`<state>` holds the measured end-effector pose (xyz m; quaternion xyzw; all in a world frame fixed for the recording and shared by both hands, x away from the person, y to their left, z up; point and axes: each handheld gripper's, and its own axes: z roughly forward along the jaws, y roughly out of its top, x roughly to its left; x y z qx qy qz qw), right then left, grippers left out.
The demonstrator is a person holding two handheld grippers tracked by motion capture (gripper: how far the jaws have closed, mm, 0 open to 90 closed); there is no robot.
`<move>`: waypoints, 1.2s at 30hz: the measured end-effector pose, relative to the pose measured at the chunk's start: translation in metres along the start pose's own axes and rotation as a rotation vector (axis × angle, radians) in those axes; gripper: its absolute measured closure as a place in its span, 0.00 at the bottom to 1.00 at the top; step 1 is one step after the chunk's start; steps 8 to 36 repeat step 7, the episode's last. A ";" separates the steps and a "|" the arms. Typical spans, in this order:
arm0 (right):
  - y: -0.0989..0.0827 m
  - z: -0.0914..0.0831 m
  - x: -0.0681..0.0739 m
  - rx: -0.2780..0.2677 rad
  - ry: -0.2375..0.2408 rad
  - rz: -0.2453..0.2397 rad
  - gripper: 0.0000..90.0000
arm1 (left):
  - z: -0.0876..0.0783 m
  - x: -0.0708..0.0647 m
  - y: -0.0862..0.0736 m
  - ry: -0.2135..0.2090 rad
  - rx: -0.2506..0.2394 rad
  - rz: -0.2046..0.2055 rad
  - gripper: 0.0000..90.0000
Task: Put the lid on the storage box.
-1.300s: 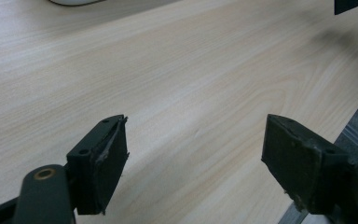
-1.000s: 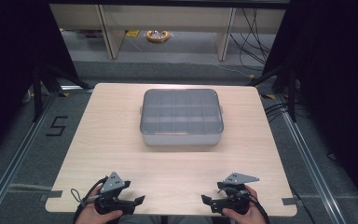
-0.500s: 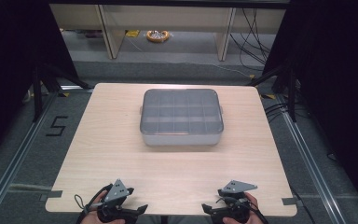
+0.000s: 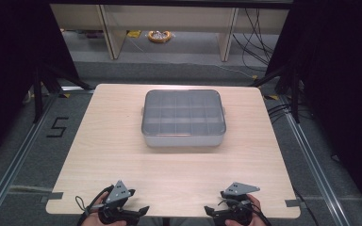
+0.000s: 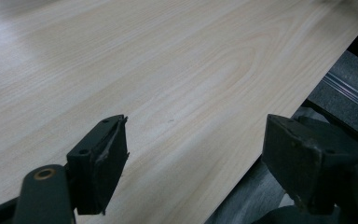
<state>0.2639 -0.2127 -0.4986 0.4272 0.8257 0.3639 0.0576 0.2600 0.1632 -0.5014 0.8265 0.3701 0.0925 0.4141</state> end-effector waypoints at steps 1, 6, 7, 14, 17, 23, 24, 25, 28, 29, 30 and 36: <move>0.000 0.000 0.000 -0.004 0.000 -0.004 0.19 | 0.000 0.000 0.000 0.000 0.000 -0.001 0.24; -0.001 0.001 0.000 -0.011 0.012 -0.014 0.19 | 0.000 0.000 0.000 0.003 0.007 -0.003 0.24; -0.001 0.001 0.000 -0.011 0.012 -0.014 0.19 | 0.000 0.000 0.000 0.003 0.007 -0.003 0.24; -0.001 0.001 0.000 -0.011 0.012 -0.014 0.19 | 0.000 0.000 0.000 0.003 0.007 -0.003 0.24; -0.001 0.001 0.000 -0.011 0.012 -0.014 0.19 | 0.000 0.000 0.000 0.003 0.007 -0.003 0.24; -0.001 0.001 0.000 -0.011 0.012 -0.014 0.19 | 0.000 0.000 0.000 0.003 0.007 -0.003 0.24; -0.001 0.001 0.000 -0.011 0.012 -0.014 0.19 | 0.000 0.000 0.000 0.003 0.007 -0.003 0.24; -0.001 0.001 0.000 -0.011 0.012 -0.014 0.19 | 0.000 0.000 0.000 0.003 0.007 -0.003 0.24; -0.001 0.001 0.000 -0.011 0.012 -0.014 0.19 | 0.000 0.000 0.000 0.003 0.007 -0.003 0.24; -0.001 0.001 0.000 -0.011 0.012 -0.014 0.19 | 0.000 0.000 0.000 0.003 0.007 -0.003 0.24; -0.001 0.001 0.000 -0.011 0.012 -0.014 0.19 | 0.000 0.000 0.000 0.003 0.007 -0.003 0.24; -0.001 0.001 0.000 -0.011 0.012 -0.014 0.19 | 0.000 0.000 0.000 0.003 0.007 -0.003 0.24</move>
